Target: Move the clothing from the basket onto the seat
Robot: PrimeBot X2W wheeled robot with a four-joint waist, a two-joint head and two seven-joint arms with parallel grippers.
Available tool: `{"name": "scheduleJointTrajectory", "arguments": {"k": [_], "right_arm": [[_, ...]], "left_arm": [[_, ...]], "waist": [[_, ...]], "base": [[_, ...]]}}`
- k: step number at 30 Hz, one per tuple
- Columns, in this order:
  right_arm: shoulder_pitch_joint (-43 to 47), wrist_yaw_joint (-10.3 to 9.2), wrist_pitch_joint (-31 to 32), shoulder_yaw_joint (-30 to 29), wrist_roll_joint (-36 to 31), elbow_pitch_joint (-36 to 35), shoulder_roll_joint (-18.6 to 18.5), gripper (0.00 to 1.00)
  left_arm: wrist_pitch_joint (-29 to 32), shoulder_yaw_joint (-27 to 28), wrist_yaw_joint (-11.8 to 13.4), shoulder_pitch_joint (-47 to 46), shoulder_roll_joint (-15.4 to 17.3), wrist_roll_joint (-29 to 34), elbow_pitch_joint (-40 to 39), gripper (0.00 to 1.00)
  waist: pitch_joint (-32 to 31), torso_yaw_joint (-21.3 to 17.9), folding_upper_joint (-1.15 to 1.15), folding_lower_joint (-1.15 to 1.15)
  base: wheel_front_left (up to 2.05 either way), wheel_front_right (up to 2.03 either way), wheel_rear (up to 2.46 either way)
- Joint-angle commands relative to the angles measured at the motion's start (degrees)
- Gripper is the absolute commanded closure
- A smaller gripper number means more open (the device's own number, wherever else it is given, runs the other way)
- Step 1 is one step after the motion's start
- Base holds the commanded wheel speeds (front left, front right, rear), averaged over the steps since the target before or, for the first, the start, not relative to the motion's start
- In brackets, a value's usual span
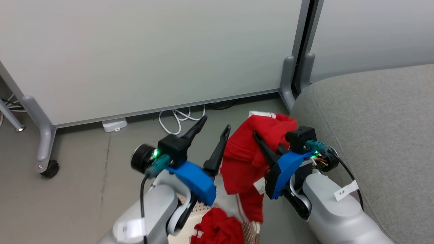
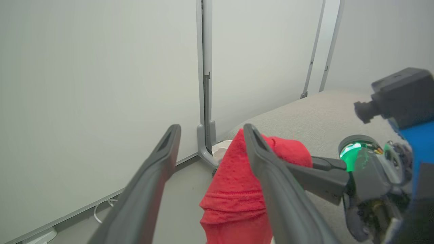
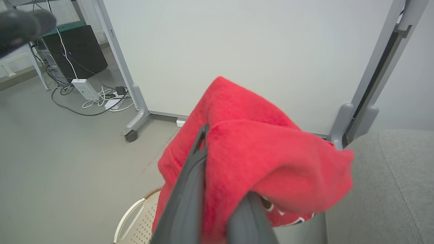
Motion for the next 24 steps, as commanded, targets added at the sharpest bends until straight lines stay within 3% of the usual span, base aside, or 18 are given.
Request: {"name": "scheduleJointTrajectory", "arguments": {"k": [1, 11, 24], "right_arm": [[0.36, 0.01, -0.30, -0.33, -0.51, -0.54, -0.12, 1.00], [1.48, 0.01, -0.30, -1.42, -2.06, -2.27, -0.11, 1.00], [2.15, 0.01, -0.31, -1.59, -2.15, -3.03, -0.11, 1.00]], "left_arm": [[-0.25, 2.00, -0.55, 2.59, 0.46, 1.92, -1.76, 0.00], [-0.23, 14.32, -5.44, 15.30, 0.26, 12.58, -8.86, 0.00], [-0.22, 23.49, -8.06, 23.33, -1.01, 20.14, -7.73, 0.00]], "waist": [[0.11, -0.12, 0.00, 0.00], [0.25, -0.24, 0.00, 0.00], [0.17, -0.94, 0.00, 0.00]], "base": [[0.00, 0.00, 0.00], [0.00, 0.00, 0.00], [0.00, 0.00, 0.00]]}}
